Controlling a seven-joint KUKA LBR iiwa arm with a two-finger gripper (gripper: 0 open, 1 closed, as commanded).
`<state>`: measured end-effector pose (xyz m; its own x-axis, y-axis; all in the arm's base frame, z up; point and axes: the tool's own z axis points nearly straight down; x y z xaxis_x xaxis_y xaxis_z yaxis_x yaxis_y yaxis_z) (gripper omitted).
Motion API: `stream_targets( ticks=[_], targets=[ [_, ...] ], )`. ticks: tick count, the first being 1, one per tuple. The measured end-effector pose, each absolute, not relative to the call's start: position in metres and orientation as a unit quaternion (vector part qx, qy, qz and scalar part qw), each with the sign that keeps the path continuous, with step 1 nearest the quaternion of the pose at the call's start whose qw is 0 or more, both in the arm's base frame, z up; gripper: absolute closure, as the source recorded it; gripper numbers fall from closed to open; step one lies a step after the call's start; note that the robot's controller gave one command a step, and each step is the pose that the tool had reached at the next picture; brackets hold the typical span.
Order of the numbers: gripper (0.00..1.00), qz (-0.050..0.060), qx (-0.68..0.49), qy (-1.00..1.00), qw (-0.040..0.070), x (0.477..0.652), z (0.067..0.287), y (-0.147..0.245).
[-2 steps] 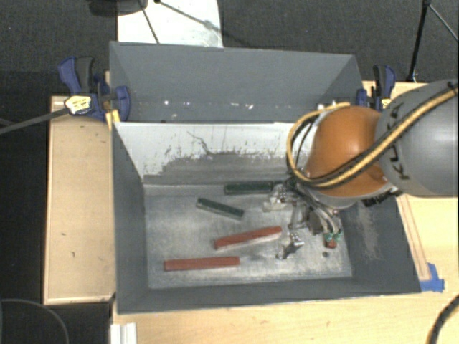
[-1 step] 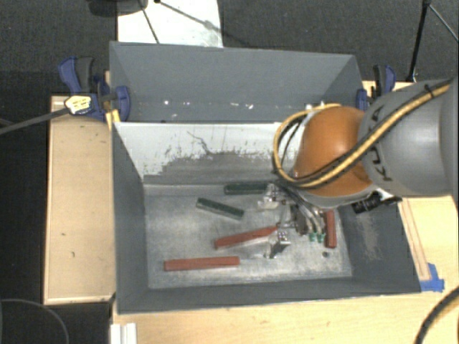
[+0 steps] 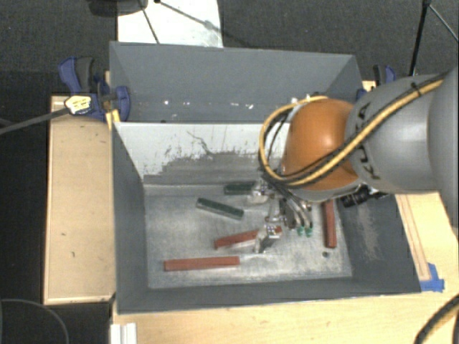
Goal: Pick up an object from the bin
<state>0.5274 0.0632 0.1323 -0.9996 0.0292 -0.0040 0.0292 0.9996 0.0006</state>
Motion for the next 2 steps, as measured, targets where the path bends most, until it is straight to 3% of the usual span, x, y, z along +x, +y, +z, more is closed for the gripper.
stream_targets(
  ticks=[1, 2],
  targets=[
    [0.0, 0.0, -0.013, 1.0, 0.002, 0.507, 0.071, 0.069],
    [1.0, 0.001, -0.105, 0.994, 0.003, 0.524, 0.075, 0.071]
  ],
)
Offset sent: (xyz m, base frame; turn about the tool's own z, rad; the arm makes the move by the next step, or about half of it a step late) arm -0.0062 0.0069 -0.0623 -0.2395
